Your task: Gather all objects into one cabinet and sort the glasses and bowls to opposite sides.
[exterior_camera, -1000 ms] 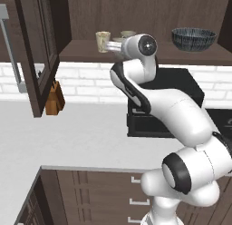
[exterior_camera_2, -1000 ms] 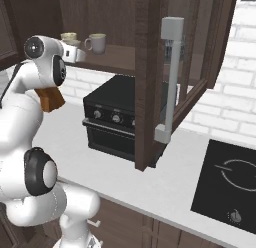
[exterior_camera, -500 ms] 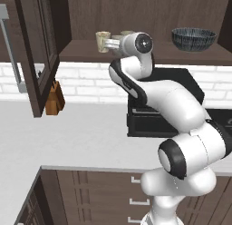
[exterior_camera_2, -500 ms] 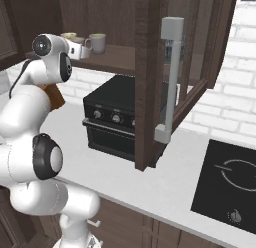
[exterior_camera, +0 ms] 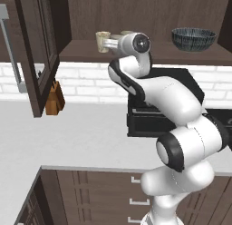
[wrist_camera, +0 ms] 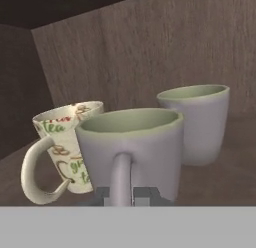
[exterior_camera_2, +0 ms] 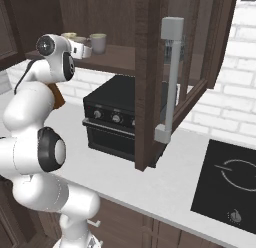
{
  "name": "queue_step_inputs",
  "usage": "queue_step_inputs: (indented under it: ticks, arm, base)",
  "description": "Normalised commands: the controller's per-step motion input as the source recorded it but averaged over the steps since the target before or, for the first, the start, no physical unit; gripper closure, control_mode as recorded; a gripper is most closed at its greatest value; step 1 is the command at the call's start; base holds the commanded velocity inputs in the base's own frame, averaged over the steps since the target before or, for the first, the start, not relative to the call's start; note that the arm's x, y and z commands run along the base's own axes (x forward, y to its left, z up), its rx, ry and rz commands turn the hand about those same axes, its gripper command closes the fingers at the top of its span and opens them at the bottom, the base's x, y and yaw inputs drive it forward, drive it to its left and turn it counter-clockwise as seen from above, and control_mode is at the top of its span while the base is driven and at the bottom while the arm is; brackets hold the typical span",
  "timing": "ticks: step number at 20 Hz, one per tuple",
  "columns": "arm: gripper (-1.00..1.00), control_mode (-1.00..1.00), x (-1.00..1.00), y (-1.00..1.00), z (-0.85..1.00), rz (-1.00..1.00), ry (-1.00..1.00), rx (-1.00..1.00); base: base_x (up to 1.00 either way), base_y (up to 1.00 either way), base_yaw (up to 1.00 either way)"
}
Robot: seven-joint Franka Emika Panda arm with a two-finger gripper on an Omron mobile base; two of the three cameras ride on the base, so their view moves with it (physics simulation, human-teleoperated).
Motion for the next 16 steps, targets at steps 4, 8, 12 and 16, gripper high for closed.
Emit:
queue_step_inputs:
  ticks: [4, 8, 12, 16]
  arm:
    - [1.0, -1.0, 0.18, 0.15, -0.27, 0.0, -0.07, 0.0]
    - [-1.0, -1.0, 0.23, 0.12, -0.23, 0.0, -0.02, 0.0]
    - [-1.0, -1.0, 0.15, 0.0, -0.09, 0.0, 0.0, 0.0]
    - [-1.0, -1.0, 0.02, 0.01, 0.0, 0.0, 0.0, 0.0]
  base:
    - [0.0, 0.0, 0.0]
    - [0.0, 0.0, 0.0]
    - [0.0, 0.0, 0.0]
    - [0.0, 0.0, 0.0]
